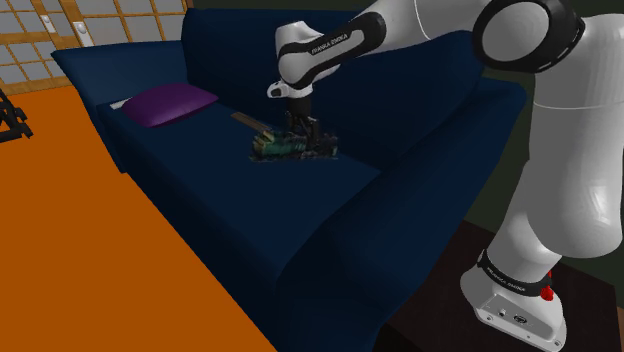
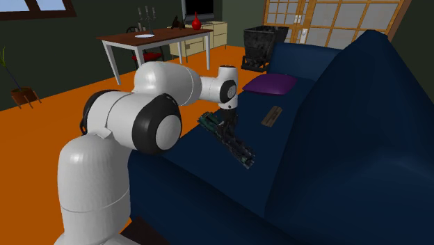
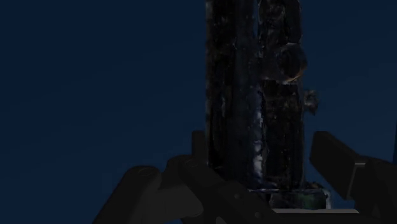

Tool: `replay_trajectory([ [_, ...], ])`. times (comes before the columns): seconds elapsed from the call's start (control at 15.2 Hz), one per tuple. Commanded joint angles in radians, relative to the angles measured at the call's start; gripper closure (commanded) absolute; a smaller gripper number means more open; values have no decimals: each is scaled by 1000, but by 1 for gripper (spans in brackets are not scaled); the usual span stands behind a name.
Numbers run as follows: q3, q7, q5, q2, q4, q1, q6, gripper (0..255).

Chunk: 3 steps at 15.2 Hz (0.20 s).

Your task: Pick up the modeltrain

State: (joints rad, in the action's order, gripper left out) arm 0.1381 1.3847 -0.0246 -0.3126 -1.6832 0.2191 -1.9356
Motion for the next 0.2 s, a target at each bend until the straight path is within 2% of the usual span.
replay_trajectory([
  [0.0, 0, 1, -1, 10, 15, 0, 23, 255],
  [0.13, 0, 1, -1, 11, 16, 0, 25, 255],
])
